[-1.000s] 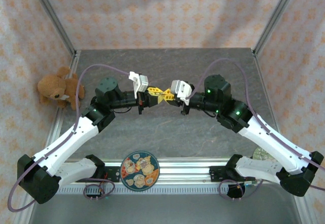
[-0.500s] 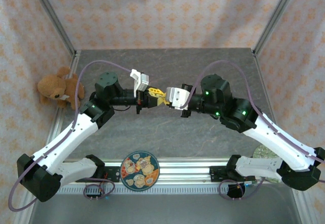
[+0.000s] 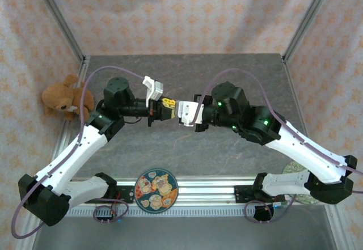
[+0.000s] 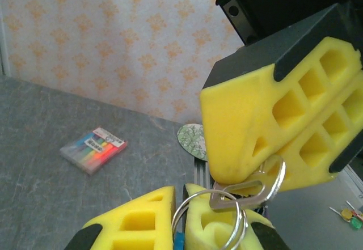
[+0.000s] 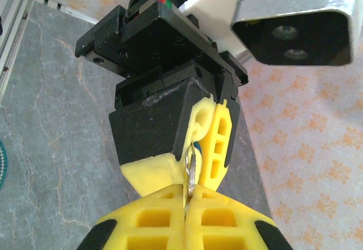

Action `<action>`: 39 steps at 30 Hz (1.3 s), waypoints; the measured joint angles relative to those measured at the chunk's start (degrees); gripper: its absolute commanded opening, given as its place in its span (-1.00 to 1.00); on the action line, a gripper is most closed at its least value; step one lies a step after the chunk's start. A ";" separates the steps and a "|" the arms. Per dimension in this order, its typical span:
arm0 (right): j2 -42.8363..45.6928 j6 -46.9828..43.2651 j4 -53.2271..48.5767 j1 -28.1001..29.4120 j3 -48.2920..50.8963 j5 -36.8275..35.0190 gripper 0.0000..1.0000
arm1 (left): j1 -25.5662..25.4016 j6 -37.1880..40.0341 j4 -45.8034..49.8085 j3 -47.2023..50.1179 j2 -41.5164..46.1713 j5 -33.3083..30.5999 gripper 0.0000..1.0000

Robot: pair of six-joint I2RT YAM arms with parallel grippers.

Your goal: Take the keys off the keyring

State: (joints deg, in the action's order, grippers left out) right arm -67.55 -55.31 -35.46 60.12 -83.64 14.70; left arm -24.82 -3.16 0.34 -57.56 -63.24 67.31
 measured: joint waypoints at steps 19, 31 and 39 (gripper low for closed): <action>-7.06 -2.32 -1.46 0.13 -3.76 -0.63 -1.00 | 1.29 6.78 12.33 -0.07 3.56 -9.29 -1.00; -11.37 1.22 1.18 0.24 -5.51 -2.67 -1.00 | 1.18 8.11 14.12 0.83 5.27 -17.42 -1.00; -14.03 4.37 3.21 1.42 -5.51 -4.79 -1.00 | 1.18 8.59 15.61 2.69 6.54 -22.12 -1.00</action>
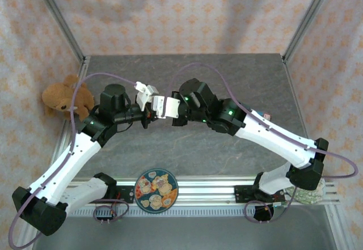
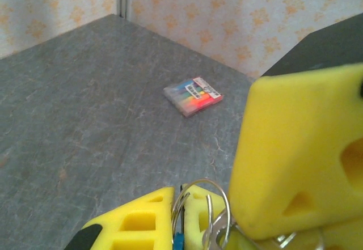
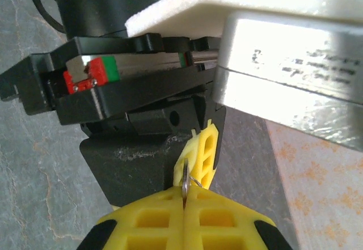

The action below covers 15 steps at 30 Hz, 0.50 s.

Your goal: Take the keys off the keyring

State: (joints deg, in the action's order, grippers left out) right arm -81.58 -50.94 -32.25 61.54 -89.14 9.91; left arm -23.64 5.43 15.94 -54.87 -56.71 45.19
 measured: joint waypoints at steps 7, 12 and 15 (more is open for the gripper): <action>0.00 8.94 9.60 1.81 5.62 -7.26 -1.00 | 0.02 -2.05 -4.87 4.13 2.21 -6.36 -1.00; 0.55 15.39 19.10 2.34 11.47 -11.26 -1.00 | 0.02 -4.26 -8.87 6.84 2.69 -9.75 -1.00; 0.52 17.55 21.38 2.45 12.07 -12.41 -1.00 | 0.07 -4.98 -10.40 7.10 2.75 -10.73 -1.00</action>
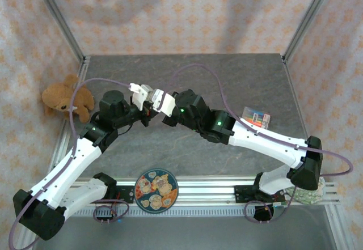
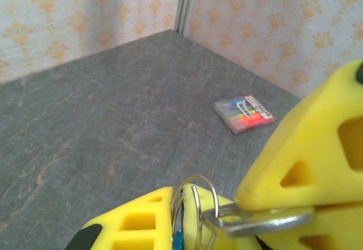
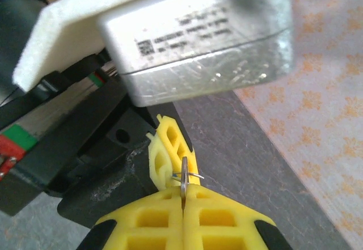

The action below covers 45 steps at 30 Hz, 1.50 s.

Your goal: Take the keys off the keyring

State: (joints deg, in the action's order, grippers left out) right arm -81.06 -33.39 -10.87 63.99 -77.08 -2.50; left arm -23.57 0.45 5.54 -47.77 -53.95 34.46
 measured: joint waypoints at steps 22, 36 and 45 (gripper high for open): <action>3.89 1.64 4.90 1.95 2.36 -1.33 -1.00 | -0.07 0.79 -4.96 1.18 3.78 -1.81 -0.30; 5.01 3.85 4.92 1.97 3.02 1.38 -1.00 | -0.31 2.62 -6.43 3.74 7.10 -4.59 0.07; 5.07 6.12 4.74 0.66 3.02 4.24 -1.00 | -2.12 4.13 -7.58 6.78 9.22 -7.91 0.30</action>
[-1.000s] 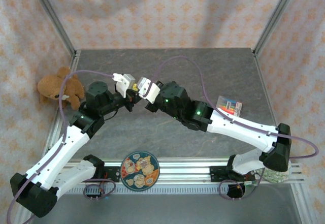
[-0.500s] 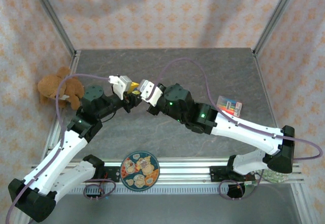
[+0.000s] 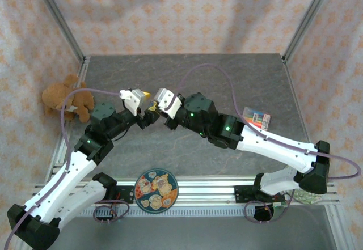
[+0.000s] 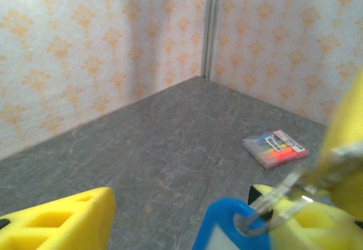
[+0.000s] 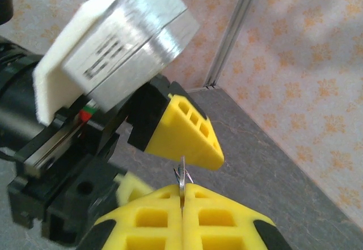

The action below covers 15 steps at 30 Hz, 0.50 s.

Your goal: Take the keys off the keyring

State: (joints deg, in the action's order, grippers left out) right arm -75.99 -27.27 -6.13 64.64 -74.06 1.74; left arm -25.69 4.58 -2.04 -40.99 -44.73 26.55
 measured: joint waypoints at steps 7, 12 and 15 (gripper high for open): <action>0.33 2.82 0.17 -2.86 1.31 -0.04 -1.00 | -0.85 0.04 0.02 0.85 0.15 -0.11 0.32; 2.14 5.57 -0.09 -5.99 3.19 0.90 -1.00 | -0.83 -0.20 0.28 2.56 2.05 -1.84 0.40; 3.26 7.80 -0.92 -8.76 3.39 2.23 -1.00 | -0.83 -1.25 0.59 2.69 3.17 -3.87 0.58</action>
State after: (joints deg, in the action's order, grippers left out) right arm -72.73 -19.46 -7.05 55.88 -70.67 3.97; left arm -26.52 3.33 -1.45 -38.30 -41.56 22.68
